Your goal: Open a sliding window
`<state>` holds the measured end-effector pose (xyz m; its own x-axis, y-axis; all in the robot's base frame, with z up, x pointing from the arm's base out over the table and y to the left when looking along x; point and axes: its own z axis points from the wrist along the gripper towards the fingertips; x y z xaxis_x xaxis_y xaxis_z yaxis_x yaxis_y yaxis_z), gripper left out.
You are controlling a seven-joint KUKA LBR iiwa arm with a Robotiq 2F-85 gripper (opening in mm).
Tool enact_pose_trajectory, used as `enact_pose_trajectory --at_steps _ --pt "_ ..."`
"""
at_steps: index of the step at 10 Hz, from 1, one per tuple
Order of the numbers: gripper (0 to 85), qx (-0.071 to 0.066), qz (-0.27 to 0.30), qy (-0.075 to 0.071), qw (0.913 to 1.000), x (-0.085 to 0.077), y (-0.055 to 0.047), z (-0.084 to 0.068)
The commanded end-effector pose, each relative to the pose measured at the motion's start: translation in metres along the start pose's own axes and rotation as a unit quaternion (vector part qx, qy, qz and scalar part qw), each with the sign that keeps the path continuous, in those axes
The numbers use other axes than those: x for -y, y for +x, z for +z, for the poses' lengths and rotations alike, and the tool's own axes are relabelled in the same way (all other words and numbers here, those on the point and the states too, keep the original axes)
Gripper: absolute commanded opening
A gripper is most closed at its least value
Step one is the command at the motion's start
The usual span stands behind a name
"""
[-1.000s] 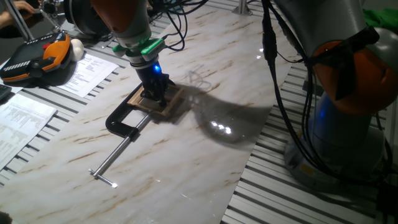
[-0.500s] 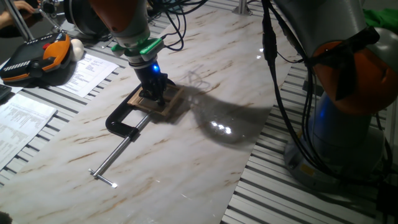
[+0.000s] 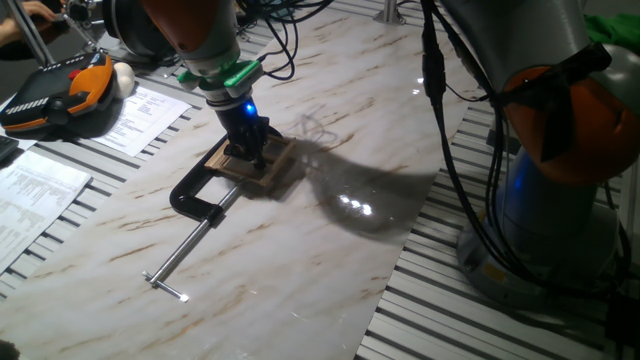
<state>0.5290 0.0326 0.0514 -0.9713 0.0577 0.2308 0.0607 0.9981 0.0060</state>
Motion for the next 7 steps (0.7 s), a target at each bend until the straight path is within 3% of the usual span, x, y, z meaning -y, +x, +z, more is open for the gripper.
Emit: enact_pose_trajectory --at_steps 1,7 --pt "0.0 0.000 0.000 0.001 1.0000 -0.0002 -0.0002 0.0007" --pt "0.0 0.011 0.002 -0.001 0.9999 -0.0006 -0.0033 0.0019"
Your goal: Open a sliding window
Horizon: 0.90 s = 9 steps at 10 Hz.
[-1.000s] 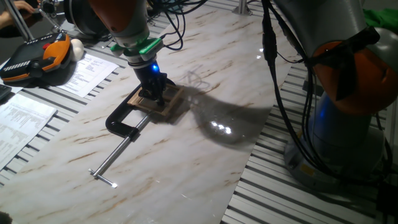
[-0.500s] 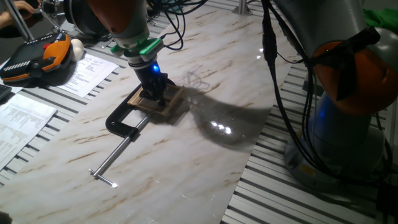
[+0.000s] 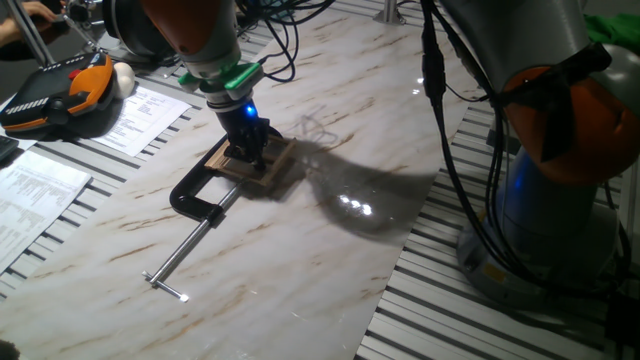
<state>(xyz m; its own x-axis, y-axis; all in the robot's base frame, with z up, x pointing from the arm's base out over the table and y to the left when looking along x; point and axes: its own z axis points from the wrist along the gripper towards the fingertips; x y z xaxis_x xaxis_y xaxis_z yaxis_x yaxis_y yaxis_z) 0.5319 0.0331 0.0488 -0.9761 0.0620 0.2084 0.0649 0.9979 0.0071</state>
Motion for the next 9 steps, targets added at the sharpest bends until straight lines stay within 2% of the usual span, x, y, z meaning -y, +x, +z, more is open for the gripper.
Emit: enact_pose_trajectory --at_steps 1,6,9 --pt "0.0 0.003 -0.001 0.000 1.0000 -0.0002 -0.0005 0.0001" --pt "0.0 0.009 0.000 -0.002 1.0000 -0.0013 -0.0048 -0.0020" --pt "0.0 -0.001 -0.003 0.008 1.0000 0.0001 -0.0006 -0.0033"
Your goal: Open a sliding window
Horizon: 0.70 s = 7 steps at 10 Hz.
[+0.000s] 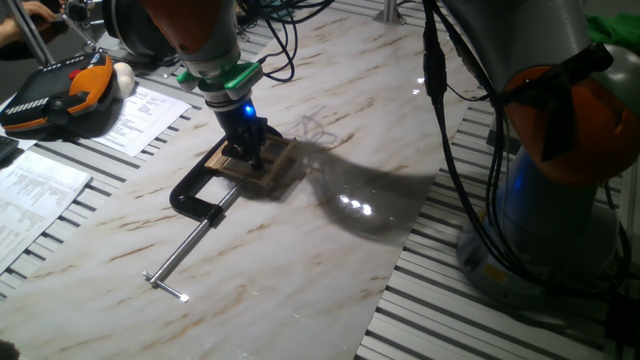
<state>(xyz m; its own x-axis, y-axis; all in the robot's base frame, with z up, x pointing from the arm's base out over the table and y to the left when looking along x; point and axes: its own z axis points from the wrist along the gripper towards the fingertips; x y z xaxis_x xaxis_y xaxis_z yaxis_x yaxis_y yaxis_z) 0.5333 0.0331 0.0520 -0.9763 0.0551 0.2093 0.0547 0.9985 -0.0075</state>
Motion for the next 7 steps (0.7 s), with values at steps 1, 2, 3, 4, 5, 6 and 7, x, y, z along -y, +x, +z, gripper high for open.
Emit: enact_pose_trajectory --at_steps 1,2,3,4,5,6,7 --pt "0.0 -0.001 0.000 0.001 1.0000 -0.0001 0.0009 0.0005" --pt "0.0 -0.002 0.001 0.001 1.0000 -0.0002 0.0006 0.0018" --pt "0.0 -0.003 0.003 0.000 1.0000 -0.0006 0.0004 0.0033" --pt "0.0 -0.005 0.003 -0.002 1.0000 -0.0007 0.0003 0.0042" --pt "0.0 -0.005 0.004 -0.002 1.0000 -0.0006 0.0005 0.0046" --pt "0.0 -0.005 0.005 -0.002 1.0000 -0.0004 0.0003 0.0047" --pt "0.0 -0.003 0.005 -0.003 1.0000 -0.0006 -0.0002 0.0054"
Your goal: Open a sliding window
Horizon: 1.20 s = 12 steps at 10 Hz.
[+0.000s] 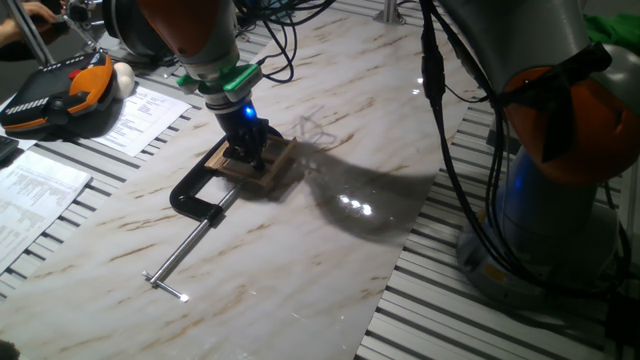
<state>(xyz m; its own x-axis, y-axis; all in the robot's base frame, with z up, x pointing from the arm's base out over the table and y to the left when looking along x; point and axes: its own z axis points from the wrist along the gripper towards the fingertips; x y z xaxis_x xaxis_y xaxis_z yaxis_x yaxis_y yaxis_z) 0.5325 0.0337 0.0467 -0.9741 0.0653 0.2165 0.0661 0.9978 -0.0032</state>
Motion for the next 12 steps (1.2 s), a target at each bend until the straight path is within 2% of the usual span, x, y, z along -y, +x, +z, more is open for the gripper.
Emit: enact_pose_trajectory --at_steps 1,8,12 --pt "0.0 0.003 0.000 0.000 1.0000 -0.0001 -0.0006 0.0000" --pt "0.0 0.013 -0.002 0.001 0.9999 -0.0011 -0.0057 -0.0018" --pt "0.0 0.014 -0.003 0.006 0.9999 -0.0021 -0.0082 -0.0035"
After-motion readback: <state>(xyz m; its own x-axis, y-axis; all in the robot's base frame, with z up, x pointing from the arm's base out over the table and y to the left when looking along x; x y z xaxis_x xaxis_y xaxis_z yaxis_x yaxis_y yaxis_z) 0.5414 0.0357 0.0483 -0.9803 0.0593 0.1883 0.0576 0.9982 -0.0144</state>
